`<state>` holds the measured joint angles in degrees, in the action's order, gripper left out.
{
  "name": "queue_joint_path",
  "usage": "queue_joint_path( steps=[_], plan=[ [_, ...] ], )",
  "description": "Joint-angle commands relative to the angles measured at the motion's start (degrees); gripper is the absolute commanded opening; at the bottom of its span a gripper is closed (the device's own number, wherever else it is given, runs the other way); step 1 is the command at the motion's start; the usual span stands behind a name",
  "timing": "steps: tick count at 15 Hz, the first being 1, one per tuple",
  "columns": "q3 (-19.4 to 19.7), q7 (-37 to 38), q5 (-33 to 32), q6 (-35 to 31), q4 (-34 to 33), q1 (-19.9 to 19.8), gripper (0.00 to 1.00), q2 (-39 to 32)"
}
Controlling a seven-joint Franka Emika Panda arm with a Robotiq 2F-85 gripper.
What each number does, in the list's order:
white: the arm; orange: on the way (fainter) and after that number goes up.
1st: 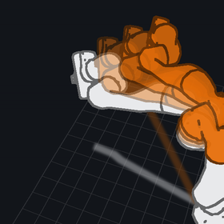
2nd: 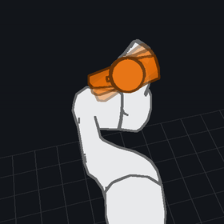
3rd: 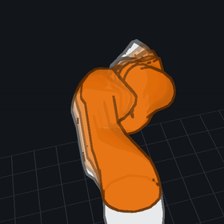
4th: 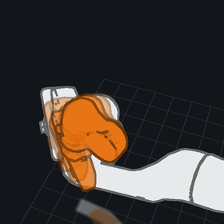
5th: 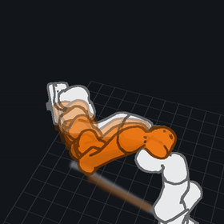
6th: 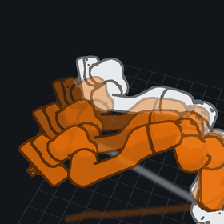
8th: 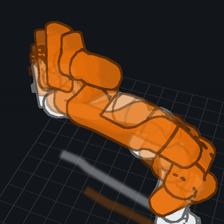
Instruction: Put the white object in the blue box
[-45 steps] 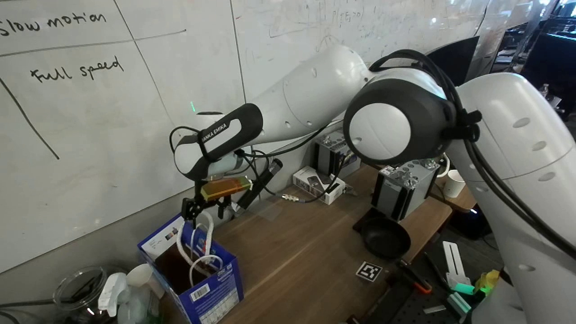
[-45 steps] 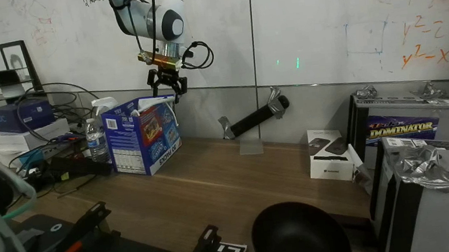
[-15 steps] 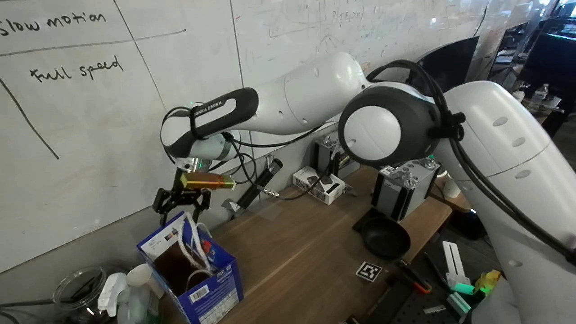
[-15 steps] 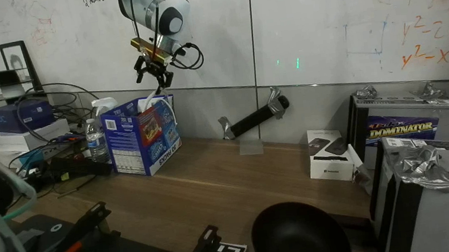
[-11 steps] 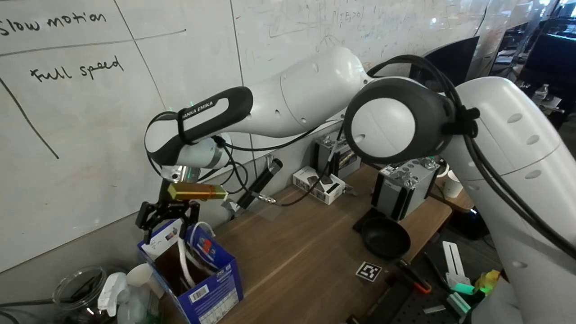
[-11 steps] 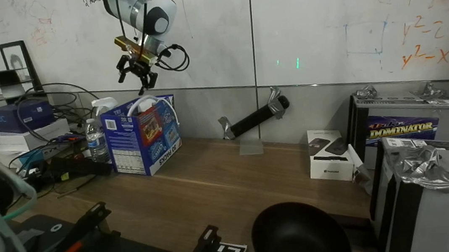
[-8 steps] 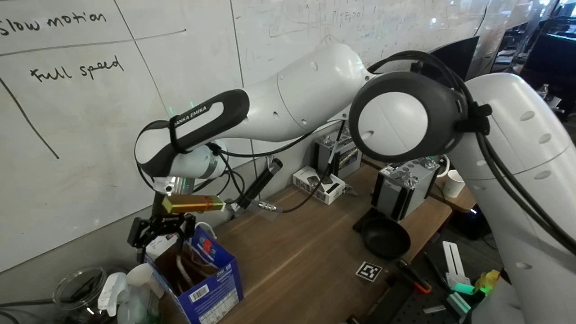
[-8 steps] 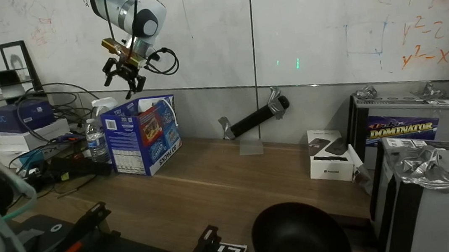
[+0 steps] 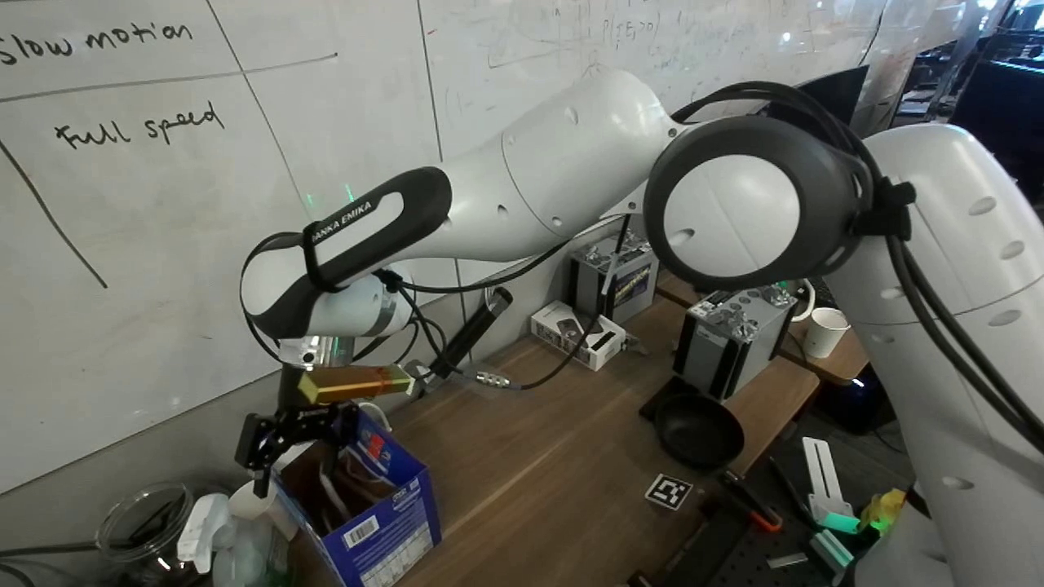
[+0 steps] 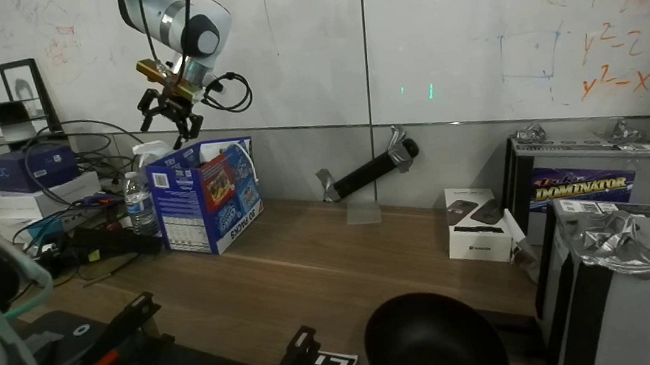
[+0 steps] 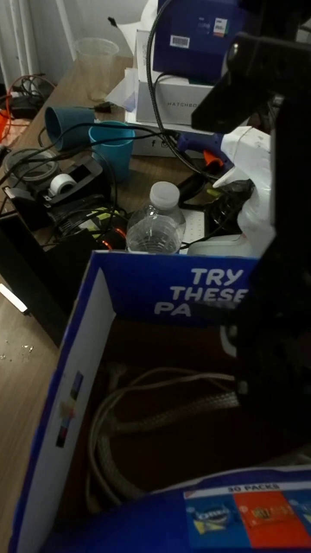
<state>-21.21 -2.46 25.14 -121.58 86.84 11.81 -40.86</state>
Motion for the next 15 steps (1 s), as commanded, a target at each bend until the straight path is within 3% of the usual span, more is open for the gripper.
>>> queue_joint_path(
  steps=[1,5,7,15],
  plan=[
    [2.30,1.77,0.15,-4.58,0.48,1.11,1.00,2.25],
    [5.77,4.09,-3.33,-15.00,0.16,2.47,1.00,1.39],
    [7.89,9.04,-4.25,-19.00,-0.62,3.13,1.00,0.70],
    [19.31,32.91,-11.68,-23.15,-4.51,6.77,1.00,-1.74]
  ],
)
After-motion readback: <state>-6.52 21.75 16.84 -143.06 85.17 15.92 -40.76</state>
